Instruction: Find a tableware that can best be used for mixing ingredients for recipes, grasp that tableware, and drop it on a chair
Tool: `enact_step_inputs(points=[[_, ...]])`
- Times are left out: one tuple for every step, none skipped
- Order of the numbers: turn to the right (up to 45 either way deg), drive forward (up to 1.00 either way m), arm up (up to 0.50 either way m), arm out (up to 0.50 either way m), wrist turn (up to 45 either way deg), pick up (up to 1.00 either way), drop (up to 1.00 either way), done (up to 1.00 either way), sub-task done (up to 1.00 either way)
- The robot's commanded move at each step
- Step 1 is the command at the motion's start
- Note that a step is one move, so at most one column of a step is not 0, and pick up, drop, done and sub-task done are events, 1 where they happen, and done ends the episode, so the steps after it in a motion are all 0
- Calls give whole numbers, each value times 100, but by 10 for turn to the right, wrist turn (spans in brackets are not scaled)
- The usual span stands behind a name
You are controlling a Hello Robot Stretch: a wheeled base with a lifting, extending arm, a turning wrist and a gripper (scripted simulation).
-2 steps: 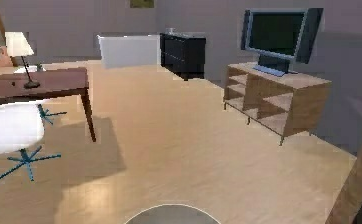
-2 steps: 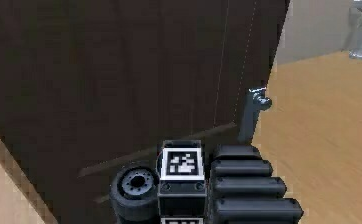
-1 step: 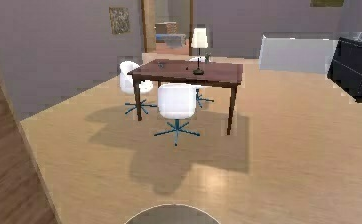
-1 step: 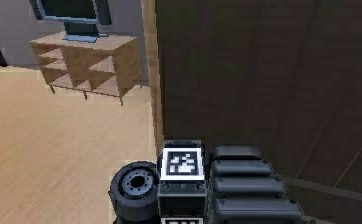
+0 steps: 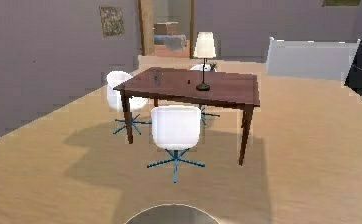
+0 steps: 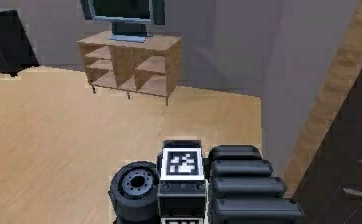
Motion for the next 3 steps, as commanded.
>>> enact_step_inputs(points=[[-240, 0, 0, 0, 0, 0, 0, 0, 0], [0, 100, 0, 0, 0, 0, 0, 0, 0], [0, 60, 0, 0, 0, 0, 0, 0, 0]])
